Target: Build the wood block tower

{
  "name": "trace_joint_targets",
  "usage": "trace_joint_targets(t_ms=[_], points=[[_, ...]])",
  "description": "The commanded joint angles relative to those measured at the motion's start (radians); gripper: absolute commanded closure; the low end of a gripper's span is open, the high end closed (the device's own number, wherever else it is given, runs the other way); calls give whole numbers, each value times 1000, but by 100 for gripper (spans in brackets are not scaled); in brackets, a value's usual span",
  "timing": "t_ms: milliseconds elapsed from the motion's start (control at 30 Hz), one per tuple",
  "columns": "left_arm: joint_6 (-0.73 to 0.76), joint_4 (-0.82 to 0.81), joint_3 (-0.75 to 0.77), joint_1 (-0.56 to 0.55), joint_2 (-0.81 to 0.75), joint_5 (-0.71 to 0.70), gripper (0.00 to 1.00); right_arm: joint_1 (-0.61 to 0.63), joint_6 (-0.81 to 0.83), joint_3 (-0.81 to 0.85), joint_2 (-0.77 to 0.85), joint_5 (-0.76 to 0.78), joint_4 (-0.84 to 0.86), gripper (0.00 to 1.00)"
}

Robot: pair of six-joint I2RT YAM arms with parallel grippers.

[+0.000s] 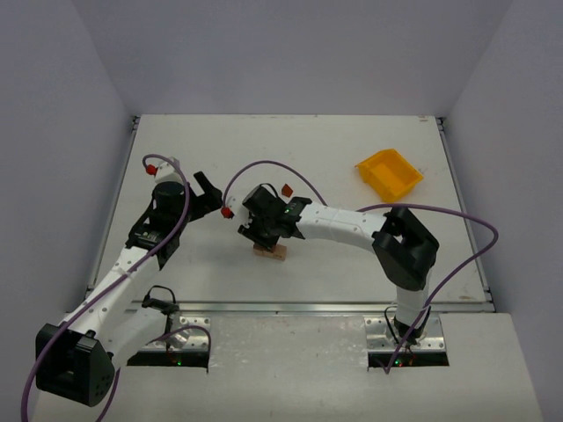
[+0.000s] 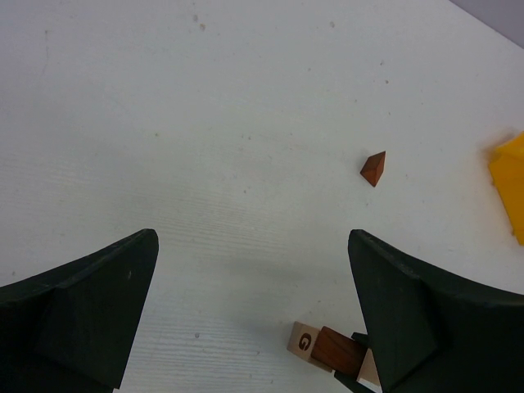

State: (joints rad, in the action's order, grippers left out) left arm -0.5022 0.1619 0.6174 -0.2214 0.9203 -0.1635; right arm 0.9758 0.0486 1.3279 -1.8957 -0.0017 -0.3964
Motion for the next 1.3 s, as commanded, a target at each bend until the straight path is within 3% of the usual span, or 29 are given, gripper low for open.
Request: trace_joint_targets(t_ms=[0,333,433,533,633,1000,1100,1267], points=[[-2,-28,12,-1,-14,10,0,11,4,-2,7,6,37,87],[-2,-29,10,-1,-11,12,0,14,19,-13,15,6,36,81],[-2,-30,10,-1,-12,13,0,15,19,-15,17,6,36,70],[-2,-30,10,-1,-12,12,0,17,19,-12,18,6,30,52],[-2,-30,10,-1,-12,10,0,18,20,-6,16,6,21,44],[-4,-32,12,-1,-6,10,0,21,40,-4,54,51,65,27],[-4,-31,10,-1,-9,7,0,21,56,12,86,52,96,1],[-4,-29,8,-1,-19,-2,0,4,97,69,117,97,125,1]])
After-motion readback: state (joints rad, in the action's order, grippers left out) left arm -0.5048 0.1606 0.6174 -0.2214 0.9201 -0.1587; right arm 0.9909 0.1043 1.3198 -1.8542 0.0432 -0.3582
